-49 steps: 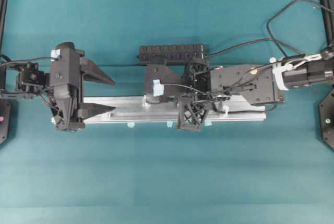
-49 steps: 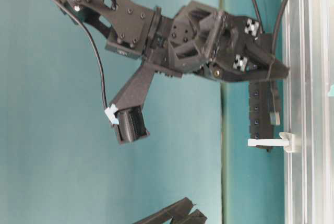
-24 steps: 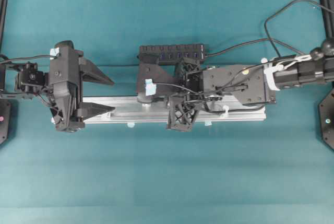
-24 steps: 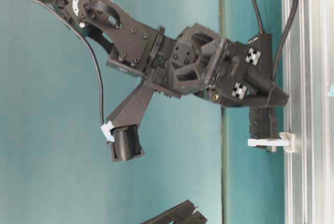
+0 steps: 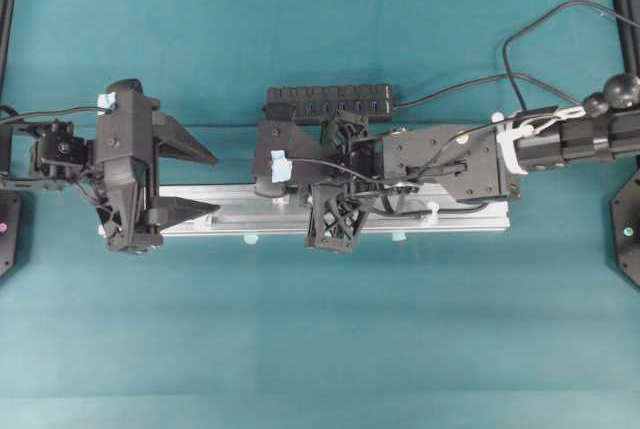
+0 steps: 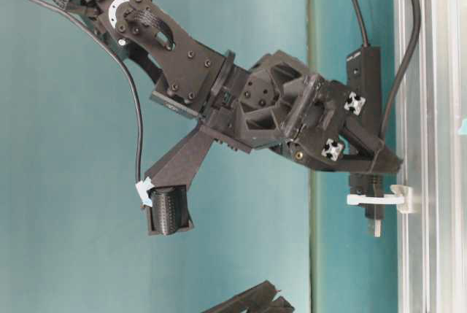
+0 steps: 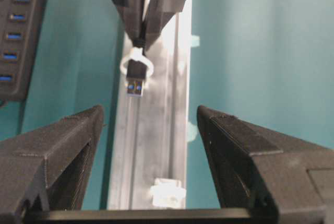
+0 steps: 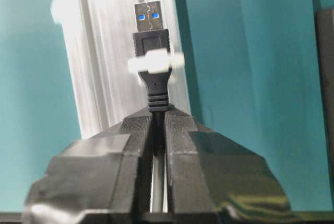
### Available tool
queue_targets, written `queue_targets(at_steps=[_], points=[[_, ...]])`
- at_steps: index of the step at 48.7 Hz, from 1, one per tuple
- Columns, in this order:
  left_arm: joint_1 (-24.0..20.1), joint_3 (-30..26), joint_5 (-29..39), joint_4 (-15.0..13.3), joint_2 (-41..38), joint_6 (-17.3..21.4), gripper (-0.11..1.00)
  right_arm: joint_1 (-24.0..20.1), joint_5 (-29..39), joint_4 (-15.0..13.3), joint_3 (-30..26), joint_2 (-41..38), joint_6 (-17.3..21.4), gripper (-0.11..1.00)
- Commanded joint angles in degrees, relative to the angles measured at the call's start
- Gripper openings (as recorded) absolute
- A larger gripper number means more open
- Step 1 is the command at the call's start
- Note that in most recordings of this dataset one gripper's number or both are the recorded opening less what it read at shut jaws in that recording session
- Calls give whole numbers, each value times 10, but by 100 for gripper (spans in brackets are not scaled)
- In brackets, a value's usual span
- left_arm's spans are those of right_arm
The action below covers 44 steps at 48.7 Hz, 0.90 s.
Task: Pass the USB cable through three rings with both arms.
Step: 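Grasp the plug past the middle ring with the left gripper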
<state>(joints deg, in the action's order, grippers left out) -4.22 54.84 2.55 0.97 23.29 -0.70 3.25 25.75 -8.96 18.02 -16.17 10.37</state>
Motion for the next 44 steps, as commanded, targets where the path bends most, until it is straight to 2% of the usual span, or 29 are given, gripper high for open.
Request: queue_targets(at_steps=[1,23,44], points=[[0,-10,-4,1,-4,-1,79,0,-8,1,-7,4,-4,-8],[-19,-45,-14,1,-103,-1,78,2,-20,1,-4,4,-4,-8],[-23,-60,-115,1,-206,-1,79,2,-28,2,-4,3,-3,-8]])
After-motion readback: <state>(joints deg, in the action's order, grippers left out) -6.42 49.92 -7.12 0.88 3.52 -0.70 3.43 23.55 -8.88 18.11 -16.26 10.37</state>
